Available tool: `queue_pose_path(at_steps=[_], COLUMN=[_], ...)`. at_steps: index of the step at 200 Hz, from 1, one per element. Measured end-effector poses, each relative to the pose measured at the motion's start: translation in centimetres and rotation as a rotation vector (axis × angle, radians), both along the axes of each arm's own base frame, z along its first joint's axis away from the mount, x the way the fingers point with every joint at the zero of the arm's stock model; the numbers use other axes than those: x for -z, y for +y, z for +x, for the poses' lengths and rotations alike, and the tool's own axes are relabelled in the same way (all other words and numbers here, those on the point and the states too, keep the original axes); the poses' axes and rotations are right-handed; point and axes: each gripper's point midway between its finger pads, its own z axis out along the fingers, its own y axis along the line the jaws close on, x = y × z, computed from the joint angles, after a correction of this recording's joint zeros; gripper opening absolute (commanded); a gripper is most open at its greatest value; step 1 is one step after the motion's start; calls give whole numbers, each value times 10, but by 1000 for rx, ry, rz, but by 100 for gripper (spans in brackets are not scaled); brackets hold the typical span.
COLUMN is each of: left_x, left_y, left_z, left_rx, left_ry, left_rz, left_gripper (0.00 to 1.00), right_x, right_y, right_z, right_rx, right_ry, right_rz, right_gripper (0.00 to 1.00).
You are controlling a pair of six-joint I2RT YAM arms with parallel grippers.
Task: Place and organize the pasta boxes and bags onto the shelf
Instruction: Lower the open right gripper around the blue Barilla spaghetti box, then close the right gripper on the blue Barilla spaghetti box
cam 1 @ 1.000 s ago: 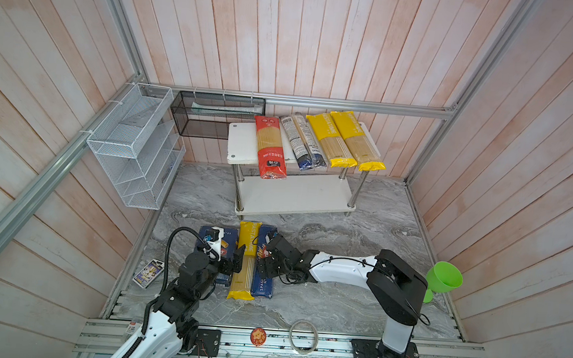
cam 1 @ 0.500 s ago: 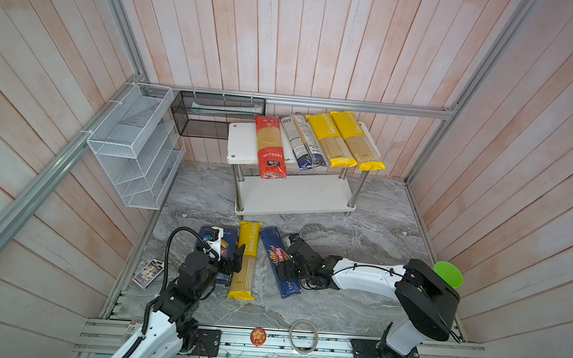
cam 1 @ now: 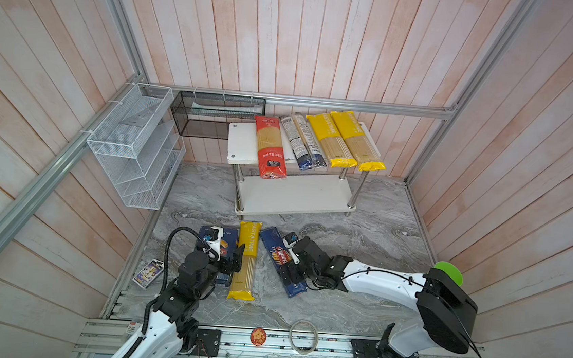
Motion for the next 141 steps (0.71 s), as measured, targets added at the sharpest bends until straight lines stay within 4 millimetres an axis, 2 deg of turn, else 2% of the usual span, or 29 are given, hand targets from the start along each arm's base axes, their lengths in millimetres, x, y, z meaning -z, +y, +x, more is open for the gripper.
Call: queue_pose_path(at_steps=[84,141], left_x=[1,1], left_y=[1,1], left_z=[0,1], left_rx=[-3,-4], left_ry=[3,2], left_rz=[1,1], left_gripper=[100,100], right_x=[39,44], right_y=[2,12], right_z=[2,8], right_rx=[10,10], right_ry=[47,36], right_rz=[-64,-49], right_gripper=[98,98])
